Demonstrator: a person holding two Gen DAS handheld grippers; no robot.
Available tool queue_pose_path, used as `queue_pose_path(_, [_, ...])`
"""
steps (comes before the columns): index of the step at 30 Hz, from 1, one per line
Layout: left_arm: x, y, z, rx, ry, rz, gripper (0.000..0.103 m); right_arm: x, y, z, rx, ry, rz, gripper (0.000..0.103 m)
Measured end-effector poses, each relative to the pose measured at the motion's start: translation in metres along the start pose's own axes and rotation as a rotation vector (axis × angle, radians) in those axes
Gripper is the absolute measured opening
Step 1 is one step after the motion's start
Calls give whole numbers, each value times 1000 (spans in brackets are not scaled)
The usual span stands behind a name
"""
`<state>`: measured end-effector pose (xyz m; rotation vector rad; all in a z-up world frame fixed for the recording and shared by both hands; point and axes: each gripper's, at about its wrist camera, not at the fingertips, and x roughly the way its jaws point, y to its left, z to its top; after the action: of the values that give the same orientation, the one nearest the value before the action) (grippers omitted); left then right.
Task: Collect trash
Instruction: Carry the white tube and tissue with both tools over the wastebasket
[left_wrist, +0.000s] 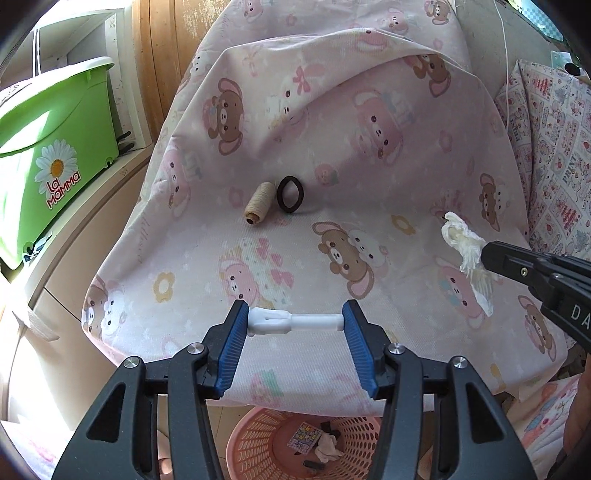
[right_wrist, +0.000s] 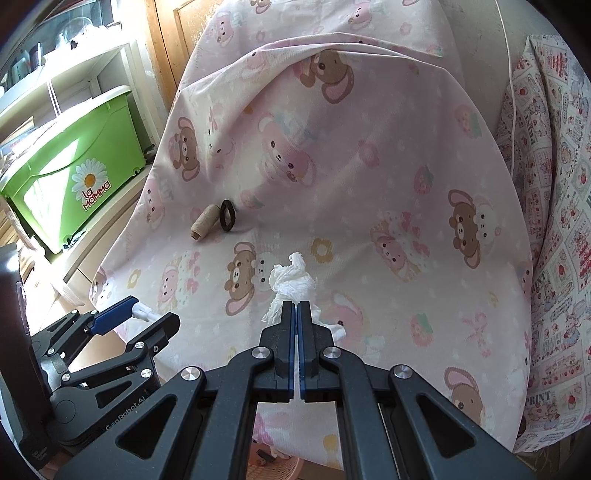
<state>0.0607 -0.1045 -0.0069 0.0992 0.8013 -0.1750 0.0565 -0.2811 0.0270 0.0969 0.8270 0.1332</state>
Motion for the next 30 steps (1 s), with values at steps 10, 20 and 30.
queue_pose_path(10, [-30,31,5,-6,-54,6,51,-23,21,-4,-64,-42,45,2])
queue_pose_path(20, [-68,50,-15,37,-10,-35,51,-81,63,-28,-108,-78,156,2])
queue_pose_path(30, [-42,55,-44,1,126,-92,51,-66,73,-60,-122,-2,183,2])
